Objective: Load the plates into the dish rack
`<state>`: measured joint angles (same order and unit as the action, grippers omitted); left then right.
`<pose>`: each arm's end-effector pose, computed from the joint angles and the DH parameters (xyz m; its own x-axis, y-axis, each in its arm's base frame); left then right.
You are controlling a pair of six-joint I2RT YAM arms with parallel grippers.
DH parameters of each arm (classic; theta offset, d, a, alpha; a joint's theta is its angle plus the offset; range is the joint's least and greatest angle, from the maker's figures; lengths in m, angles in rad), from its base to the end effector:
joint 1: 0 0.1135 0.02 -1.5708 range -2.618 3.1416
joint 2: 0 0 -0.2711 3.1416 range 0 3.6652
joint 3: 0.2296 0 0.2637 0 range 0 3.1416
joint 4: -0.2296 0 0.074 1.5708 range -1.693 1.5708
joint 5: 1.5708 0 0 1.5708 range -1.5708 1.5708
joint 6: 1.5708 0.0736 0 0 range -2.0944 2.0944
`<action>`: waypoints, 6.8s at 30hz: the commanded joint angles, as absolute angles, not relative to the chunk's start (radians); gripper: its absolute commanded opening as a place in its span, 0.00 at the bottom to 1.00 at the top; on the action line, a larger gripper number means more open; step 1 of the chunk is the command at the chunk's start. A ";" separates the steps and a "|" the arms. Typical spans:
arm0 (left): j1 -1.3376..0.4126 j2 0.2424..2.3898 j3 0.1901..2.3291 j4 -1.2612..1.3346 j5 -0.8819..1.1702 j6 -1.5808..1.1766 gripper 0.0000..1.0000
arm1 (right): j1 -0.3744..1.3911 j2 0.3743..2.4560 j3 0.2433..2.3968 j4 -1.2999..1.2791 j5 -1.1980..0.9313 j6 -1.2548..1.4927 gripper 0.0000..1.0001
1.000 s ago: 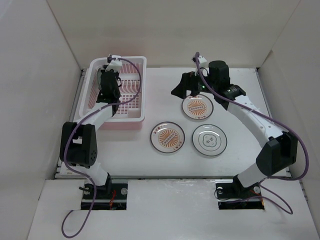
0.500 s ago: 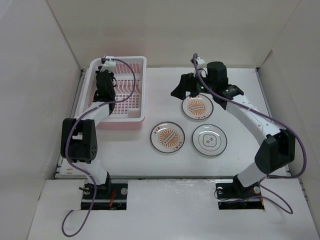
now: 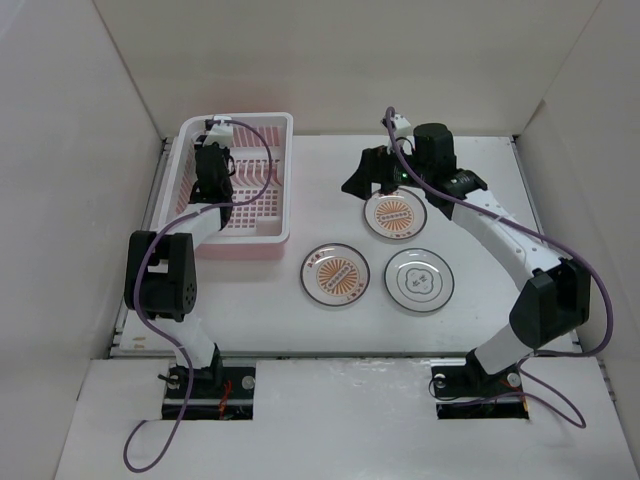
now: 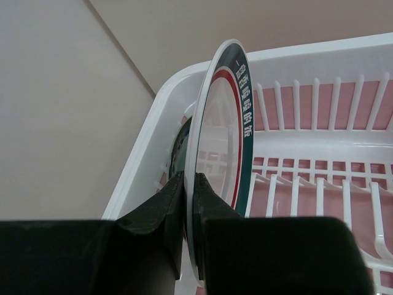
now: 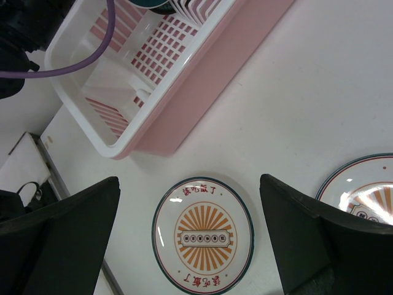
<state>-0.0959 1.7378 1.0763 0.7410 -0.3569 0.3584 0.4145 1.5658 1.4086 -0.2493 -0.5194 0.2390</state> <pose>0.4475 -0.0172 0.2818 -0.0161 0.3317 -0.9432 -0.2683 0.9073 0.3237 0.3590 0.1979 0.3491 -0.5332 -0.0101 -0.8459 -0.6594 0.6313 0.4081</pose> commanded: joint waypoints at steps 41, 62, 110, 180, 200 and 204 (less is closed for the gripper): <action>-0.089 1.695 1.094 0.733 -0.318 0.278 0.00 | 0.443 1.589 1.413 -0.192 -0.526 0.207 1.00; -0.089 1.764 1.169 0.571 -0.267 0.210 0.16 | 0.443 1.589 1.413 -0.192 -0.526 0.198 1.00; -0.293 1.511 1.535 0.137 -0.272 0.068 1.00 | 0.013 1.624 1.232 -0.089 -0.580 0.239 1.00; -0.337 1.223 1.447 0.002 0.086 -0.149 1.00 | -0.114 2.121 1.408 -0.351 -0.666 0.255 0.16; -0.356 1.327 1.385 0.095 0.281 -0.195 1.00 | -0.086 1.844 1.393 0.058 -0.882 0.586 0.00; -0.382 1.367 1.376 0.117 0.328 -0.204 1.00 | -0.048 1.776 1.430 0.058 -0.882 0.586 0.00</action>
